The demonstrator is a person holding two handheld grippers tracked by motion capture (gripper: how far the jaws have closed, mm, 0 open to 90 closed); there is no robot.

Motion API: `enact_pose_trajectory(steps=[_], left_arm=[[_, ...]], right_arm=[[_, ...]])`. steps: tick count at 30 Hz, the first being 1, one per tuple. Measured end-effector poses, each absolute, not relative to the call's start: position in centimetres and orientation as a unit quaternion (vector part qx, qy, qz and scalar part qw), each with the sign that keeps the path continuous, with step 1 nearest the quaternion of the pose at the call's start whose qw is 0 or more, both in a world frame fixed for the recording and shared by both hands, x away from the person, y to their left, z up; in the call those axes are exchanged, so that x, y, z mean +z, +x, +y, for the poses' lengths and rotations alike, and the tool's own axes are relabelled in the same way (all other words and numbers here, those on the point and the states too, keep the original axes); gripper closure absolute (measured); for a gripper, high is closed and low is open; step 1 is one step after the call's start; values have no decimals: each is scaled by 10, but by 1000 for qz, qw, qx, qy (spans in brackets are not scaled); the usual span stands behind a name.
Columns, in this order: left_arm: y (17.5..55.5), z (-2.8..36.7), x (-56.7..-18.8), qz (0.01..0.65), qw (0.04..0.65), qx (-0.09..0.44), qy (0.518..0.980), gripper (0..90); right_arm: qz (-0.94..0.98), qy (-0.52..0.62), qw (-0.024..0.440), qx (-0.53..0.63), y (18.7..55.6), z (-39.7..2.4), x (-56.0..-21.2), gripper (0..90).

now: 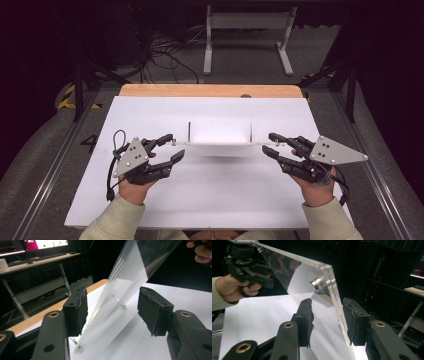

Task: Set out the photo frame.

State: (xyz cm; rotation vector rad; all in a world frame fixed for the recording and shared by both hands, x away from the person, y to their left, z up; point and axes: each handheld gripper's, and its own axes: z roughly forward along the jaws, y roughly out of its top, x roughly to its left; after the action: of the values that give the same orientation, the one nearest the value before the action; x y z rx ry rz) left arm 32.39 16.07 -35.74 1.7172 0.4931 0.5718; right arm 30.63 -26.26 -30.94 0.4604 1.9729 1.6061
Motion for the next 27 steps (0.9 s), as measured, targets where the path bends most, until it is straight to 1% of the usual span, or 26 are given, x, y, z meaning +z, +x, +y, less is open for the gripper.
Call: enact_pose_trajectory(steps=[13,20,27], left_arm=[[328,181,-378,251,560,244,751,414],[329,190,-385,264,558,235,751,407],[335,192,-396,266,549,223,760,402]], right_arm=[[724,189,296,594,343,-260,-290,599],[718,204,308,590,370,-257,-291,595],[712,210,321,588,387,-256,-291,597]])
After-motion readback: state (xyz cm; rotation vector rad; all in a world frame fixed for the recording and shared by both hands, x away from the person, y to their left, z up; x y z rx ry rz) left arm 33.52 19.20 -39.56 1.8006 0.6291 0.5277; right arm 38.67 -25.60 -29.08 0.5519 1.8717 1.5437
